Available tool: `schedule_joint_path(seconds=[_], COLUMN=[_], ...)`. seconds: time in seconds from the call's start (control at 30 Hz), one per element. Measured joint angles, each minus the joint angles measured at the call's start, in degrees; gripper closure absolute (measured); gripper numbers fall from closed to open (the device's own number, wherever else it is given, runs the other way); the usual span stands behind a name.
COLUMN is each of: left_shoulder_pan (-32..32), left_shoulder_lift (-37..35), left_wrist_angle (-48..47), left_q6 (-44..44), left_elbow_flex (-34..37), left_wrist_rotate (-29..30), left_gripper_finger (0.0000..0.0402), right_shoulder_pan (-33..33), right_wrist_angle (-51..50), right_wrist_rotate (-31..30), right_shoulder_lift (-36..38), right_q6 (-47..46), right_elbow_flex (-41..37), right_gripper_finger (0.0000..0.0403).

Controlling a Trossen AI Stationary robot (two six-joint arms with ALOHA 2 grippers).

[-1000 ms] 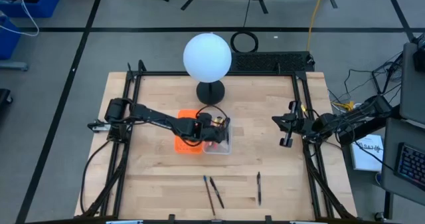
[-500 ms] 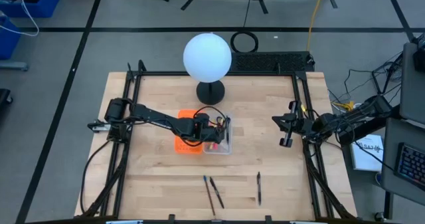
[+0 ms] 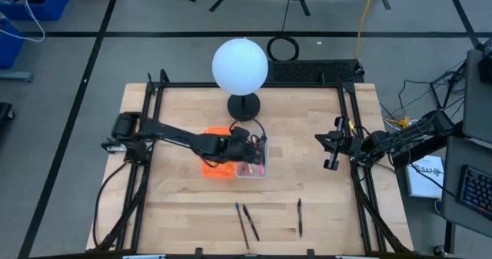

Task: Pick & place school supplies into a supply box
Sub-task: Put the right black pen into the orange supply box

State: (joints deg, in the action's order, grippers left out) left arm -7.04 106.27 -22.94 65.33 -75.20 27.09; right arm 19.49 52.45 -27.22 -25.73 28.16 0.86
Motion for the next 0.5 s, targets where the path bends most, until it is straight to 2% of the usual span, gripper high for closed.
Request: schedule_joint_path(seconds=[0.07,0.27,0.37,0.5], left_shoulder_pan=[-1.01,-9.97,-16.37,-25.88], left_shoulder_lift=[-4.00,-18.86,-24.44,-27.99], left_wrist_angle=[-2.36,-20.32,-25.85,-26.51], left_q6=[-5.45,-9.06,-13.26,-22.97], left_elbow_flex=[0.00,0.00,0.00,2.48], left_wrist_rotate=[3.87,26.05,29.94,32.21], left_gripper_finger=[0.0377,0.0380,0.0396,0.0393], right_shoulder_pan=[-0.02,0.00,-0.02,-0.02], right_wrist_angle=[0.04,1.09,2.26,2.11], right_wrist_rotate=[0.00,-0.05,-0.05,0.22], right_shoulder_lift=[0.02,0.08,0.08,0.06], right_q6=[0.41,7.98,8.58,8.99], right_elbow_flex=[0.00,0.00,0.00,-0.01], right_gripper_finger=[0.0403,0.0403,0.0403,0.0403])
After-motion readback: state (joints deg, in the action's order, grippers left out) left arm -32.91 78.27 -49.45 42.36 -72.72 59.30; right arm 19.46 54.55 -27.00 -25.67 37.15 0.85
